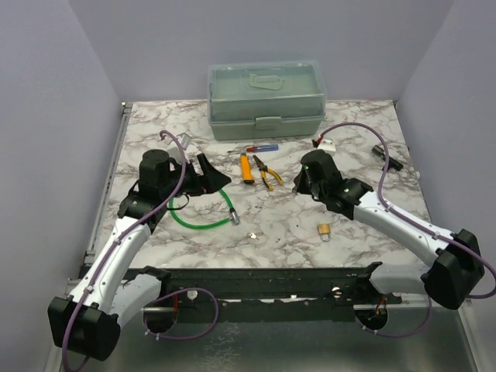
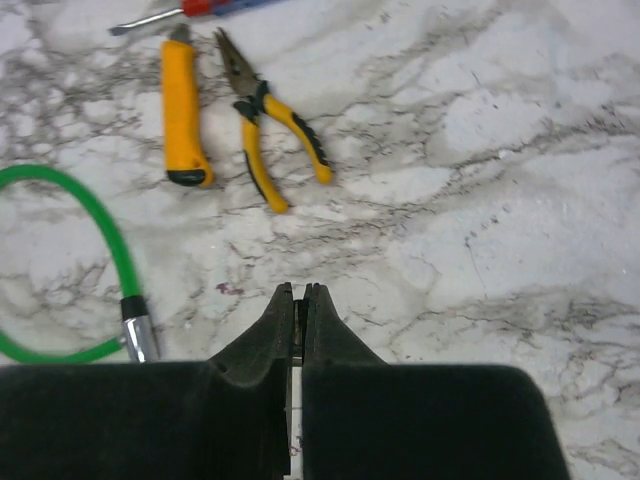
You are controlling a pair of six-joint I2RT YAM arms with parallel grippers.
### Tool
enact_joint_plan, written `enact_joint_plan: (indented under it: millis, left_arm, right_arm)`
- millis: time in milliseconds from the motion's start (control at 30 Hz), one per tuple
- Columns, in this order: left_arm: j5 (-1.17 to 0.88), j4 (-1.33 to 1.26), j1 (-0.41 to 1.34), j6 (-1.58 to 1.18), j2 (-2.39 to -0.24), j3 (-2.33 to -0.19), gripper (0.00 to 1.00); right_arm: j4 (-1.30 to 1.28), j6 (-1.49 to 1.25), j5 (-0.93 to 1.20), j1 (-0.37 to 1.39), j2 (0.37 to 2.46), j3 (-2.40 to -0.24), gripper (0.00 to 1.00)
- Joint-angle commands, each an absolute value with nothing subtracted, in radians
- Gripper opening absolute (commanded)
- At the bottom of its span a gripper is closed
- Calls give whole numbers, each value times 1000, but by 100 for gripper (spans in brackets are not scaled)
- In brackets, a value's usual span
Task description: Unlock with the key
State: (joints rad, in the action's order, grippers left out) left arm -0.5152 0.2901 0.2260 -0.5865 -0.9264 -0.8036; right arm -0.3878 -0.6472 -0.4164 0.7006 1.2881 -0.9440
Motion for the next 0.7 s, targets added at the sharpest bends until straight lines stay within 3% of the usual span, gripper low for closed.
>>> enact_joint_plan:
  millis: [0, 300, 667]
  left_arm:
    - [-490, 182, 359, -655, -948, -785, 82]
    - [-343, -127, 656, -663, -1015, -707, 69]
    - [-203, -303, 801, -634, -1128, -720, 46]
  right_arm:
    - [-260, -482, -233, 701, 1196, -965, 0]
    - [-232, -472, -35, 701, 1115, -1012, 0]
    - [-265, -507, 35, 702, 1102, -1037, 0]
